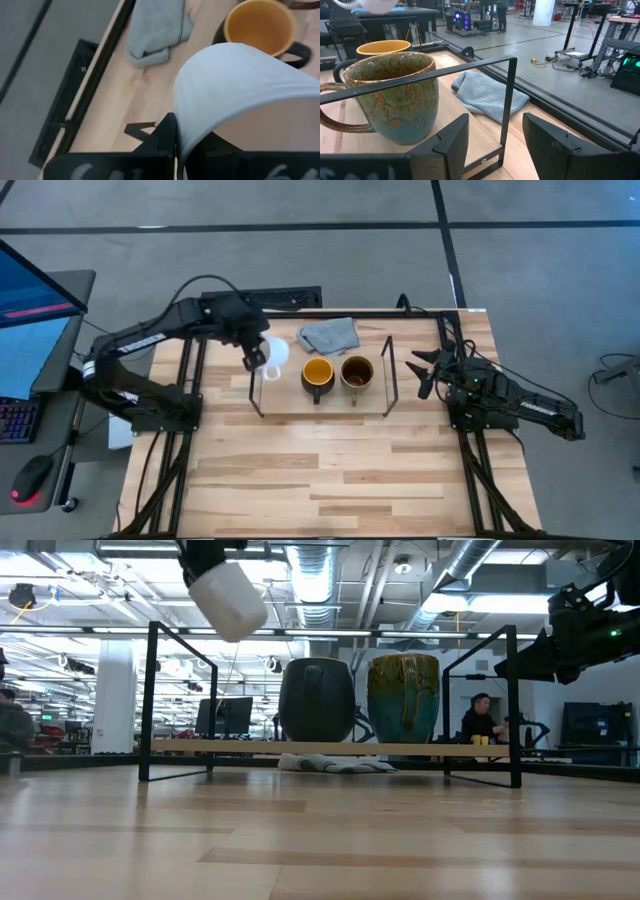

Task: Stack small to large cups/mugs on shelf
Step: Put the white mug on the shelf

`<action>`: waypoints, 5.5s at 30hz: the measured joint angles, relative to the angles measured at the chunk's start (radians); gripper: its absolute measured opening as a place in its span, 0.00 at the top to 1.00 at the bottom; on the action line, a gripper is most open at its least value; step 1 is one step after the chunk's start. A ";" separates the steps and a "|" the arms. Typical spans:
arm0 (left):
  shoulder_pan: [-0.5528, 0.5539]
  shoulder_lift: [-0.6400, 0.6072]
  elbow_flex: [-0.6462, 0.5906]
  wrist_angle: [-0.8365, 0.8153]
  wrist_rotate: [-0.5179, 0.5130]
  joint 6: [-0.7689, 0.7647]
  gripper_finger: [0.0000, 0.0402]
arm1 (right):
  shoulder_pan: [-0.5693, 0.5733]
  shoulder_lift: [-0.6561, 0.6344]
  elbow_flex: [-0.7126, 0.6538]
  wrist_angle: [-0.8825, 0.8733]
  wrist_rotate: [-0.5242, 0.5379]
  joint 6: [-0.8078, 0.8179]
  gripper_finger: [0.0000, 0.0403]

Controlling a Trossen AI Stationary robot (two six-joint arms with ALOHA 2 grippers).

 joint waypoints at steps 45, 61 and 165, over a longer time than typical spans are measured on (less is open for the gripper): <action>0.019 0.428 -0.001 -0.051 0.178 -0.008 1.00 | 0.000 0.000 0.000 0.000 0.000 0.000 0.48; 0.021 0.456 0.001 -0.092 0.186 -0.017 1.00 | 0.000 0.000 0.000 -0.001 -0.004 0.000 0.48; 0.016 0.457 -0.019 -0.038 0.161 -0.050 1.00 | 0.000 0.000 0.000 -0.001 -0.008 -0.001 0.48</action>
